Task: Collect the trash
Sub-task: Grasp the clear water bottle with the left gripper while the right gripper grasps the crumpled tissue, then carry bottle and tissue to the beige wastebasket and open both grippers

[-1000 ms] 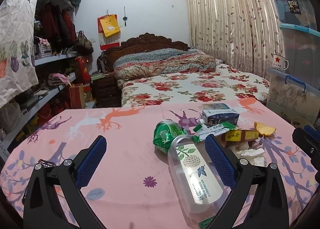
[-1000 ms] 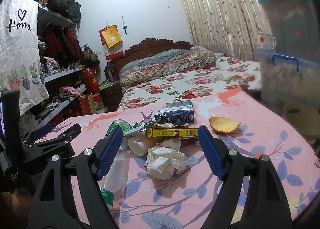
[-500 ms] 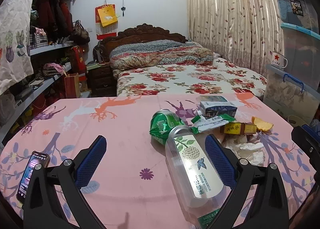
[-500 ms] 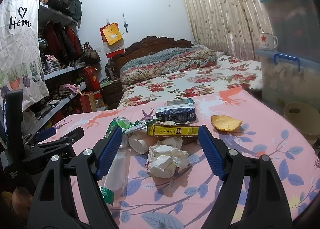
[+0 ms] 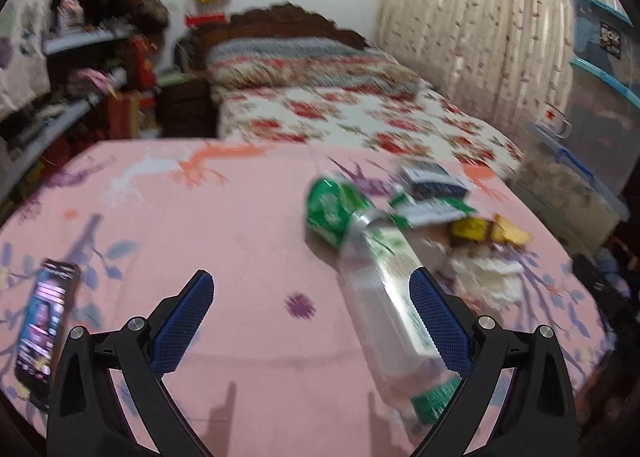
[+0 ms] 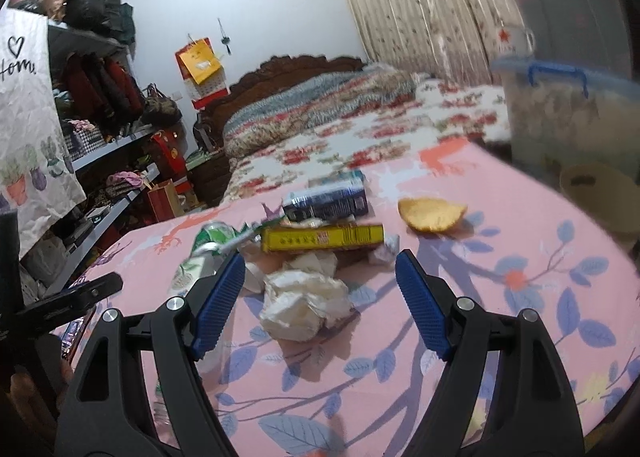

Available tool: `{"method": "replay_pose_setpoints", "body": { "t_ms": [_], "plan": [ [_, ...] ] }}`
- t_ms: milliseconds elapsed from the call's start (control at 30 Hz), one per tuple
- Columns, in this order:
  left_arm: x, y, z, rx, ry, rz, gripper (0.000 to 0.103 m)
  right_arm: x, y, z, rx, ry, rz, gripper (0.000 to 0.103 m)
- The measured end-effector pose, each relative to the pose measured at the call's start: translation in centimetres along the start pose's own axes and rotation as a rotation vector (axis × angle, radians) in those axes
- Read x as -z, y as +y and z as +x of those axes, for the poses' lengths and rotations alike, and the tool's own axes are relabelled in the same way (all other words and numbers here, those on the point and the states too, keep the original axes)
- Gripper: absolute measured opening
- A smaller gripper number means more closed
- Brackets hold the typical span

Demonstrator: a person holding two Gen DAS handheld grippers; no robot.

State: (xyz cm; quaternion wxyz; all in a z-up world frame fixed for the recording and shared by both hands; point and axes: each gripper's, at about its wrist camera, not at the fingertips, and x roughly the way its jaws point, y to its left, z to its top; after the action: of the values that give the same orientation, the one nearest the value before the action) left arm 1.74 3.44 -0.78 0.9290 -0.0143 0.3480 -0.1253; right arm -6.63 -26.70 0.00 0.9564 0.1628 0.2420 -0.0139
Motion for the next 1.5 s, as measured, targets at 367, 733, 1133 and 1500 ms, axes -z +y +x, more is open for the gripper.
{"method": "replay_pose_setpoints", "body": {
  "t_ms": [367,733,1133,1500],
  "plan": [
    [2.3,-6.5,3.7,0.117,0.146,0.155,0.092,0.7,0.1,4.2,-0.101,0.181,0.015,0.077],
    [4.3,-4.5,3.7,0.198,0.211,0.163,0.067,2.7,-0.4,6.5,-0.208,0.328,0.027,0.041],
    [6.1,-2.8,2.0,0.149,0.203,0.221,0.077,4.0,-4.5,1.0,-0.109,0.240,0.060,0.041],
    [4.8,-6.9,-0.1,0.316,0.173,0.350,0.069,3.0,-7.9,-0.2,-0.078,0.167,0.124,0.041]
  ]
}}
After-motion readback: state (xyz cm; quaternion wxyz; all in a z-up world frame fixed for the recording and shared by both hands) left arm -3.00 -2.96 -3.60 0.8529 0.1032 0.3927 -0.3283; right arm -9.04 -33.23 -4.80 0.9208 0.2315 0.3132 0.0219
